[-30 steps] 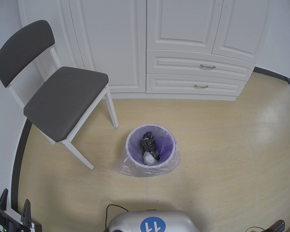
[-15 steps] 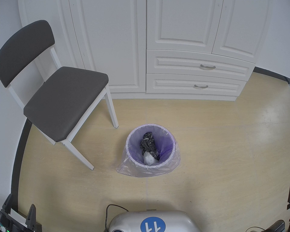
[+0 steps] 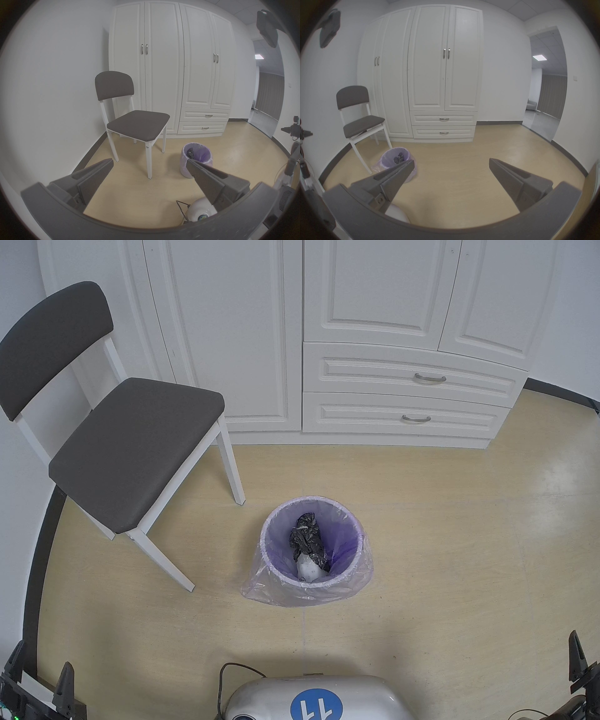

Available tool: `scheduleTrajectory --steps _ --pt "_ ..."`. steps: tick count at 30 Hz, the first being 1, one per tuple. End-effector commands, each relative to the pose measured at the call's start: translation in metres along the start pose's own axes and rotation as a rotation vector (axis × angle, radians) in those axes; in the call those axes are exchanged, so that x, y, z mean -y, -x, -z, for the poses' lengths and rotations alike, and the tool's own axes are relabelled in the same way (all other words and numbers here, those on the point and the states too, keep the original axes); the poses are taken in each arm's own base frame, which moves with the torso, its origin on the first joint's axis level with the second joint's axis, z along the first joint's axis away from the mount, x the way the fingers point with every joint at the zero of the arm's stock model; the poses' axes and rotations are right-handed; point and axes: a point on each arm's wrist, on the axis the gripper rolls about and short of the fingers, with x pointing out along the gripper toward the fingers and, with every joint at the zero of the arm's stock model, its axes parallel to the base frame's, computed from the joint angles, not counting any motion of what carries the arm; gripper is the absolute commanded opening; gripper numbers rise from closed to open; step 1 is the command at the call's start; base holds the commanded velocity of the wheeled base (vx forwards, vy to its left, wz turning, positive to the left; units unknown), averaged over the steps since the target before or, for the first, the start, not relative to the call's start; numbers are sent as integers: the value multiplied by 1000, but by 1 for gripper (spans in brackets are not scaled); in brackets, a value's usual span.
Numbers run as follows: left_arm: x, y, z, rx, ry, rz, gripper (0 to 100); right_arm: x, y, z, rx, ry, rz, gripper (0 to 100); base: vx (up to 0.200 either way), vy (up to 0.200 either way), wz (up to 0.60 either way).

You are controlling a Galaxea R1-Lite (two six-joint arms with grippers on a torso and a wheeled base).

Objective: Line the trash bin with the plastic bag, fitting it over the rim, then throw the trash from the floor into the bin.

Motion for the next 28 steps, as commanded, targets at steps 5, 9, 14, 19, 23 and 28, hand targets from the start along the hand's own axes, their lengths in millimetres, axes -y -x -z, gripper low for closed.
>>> scheduleTrajectory --steps 5,9,14,19,23,28 --pt "0 0 5 -4 -3 -3 100 -3 0 10 -57 -20 -112 100 0 0 0" --pt "0 0 5 -4 -1 -1 100 -3 1 12 -82 2 -137 100 0 0 0" --pt "0 0 5 -2 0 -3 100 -3 1 12 -71 -23 -133 100 0 0 0" --pt "0 0 5 -2 -4 1 100 -3 0 12 -73 -14 -130 100 0 0 0" --pt "0 0 5 -1 6 -1 100 -3 1 12 -70 -15 -130 100 0 0 0" --pt "0 0 5 -1 -1 -3 100 -3 1 12 -71 -17 -132 100 0 0 0"
